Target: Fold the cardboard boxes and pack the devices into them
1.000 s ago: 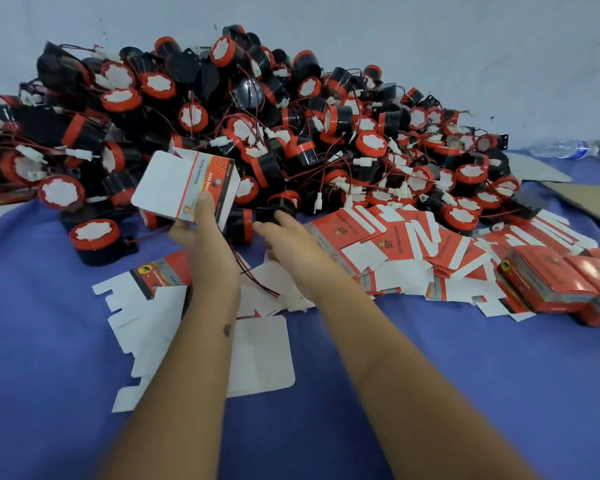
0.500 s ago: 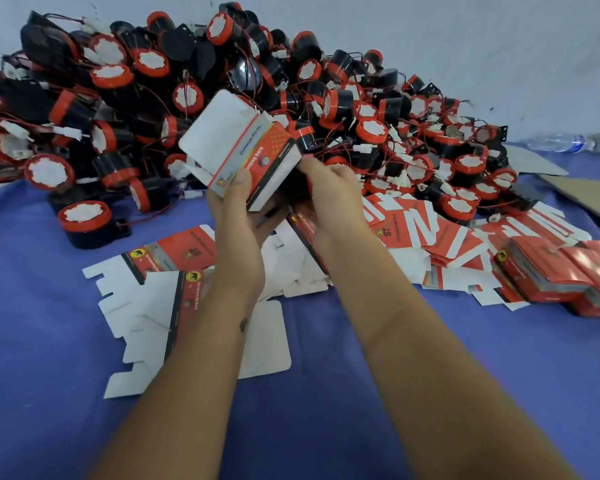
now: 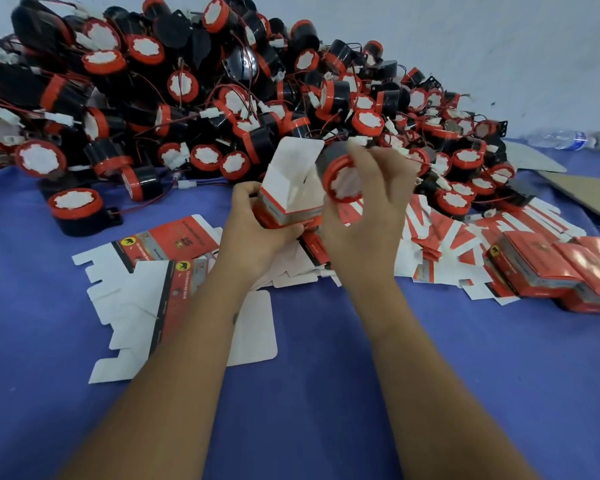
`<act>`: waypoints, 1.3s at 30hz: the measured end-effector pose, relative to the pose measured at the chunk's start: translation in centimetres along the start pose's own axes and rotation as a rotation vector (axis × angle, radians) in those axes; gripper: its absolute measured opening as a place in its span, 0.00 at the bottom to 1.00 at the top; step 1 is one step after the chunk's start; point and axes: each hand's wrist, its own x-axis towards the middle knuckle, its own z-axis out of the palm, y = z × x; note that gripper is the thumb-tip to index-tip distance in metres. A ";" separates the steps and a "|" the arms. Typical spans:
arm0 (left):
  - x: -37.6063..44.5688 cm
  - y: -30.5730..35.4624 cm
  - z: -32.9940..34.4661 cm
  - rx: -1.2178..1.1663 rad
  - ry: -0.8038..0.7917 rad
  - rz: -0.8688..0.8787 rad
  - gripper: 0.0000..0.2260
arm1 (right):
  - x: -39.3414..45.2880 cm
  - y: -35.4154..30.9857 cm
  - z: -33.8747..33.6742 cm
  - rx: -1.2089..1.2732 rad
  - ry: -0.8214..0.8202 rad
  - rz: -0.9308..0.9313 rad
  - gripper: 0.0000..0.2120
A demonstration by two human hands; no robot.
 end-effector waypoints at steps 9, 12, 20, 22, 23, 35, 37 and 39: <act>-0.6 0.2 -0.1 0.008 -0.098 0.038 0.28 | -1.4 0.5 0.4 -0.212 -0.349 -0.067 0.25; -0.6 0.3 -0.1 0.015 -0.114 0.029 0.27 | -1.6 0.4 0.5 -0.118 -0.450 -0.024 0.20; -0.6 0.0 0.2 0.085 -0.122 -0.017 0.26 | -2.2 0.3 0.6 -0.300 -0.548 0.006 0.17; -0.6 -0.1 0.2 0.075 -0.100 -0.026 0.25 | -2.2 0.2 0.7 -0.342 -0.481 -0.014 0.15; -0.6 -0.1 0.2 0.063 -0.088 -0.030 0.26 | -2.2 0.2 0.6 -0.306 -0.421 -0.009 0.12; 0.0 -0.4 -0.7 -0.022 -0.190 -0.084 0.28 | 0.4 0.4 -1.0 0.405 0.017 0.656 0.13; 0.0 -0.2 -0.6 -0.061 -0.196 -0.110 0.29 | 0.7 0.2 -1.4 0.499 -0.043 0.620 0.12; -0.1 -0.1 -0.7 -0.078 -0.199 -0.118 0.29 | 0.7 -0.3 -1.6 0.569 -0.164 0.580 0.13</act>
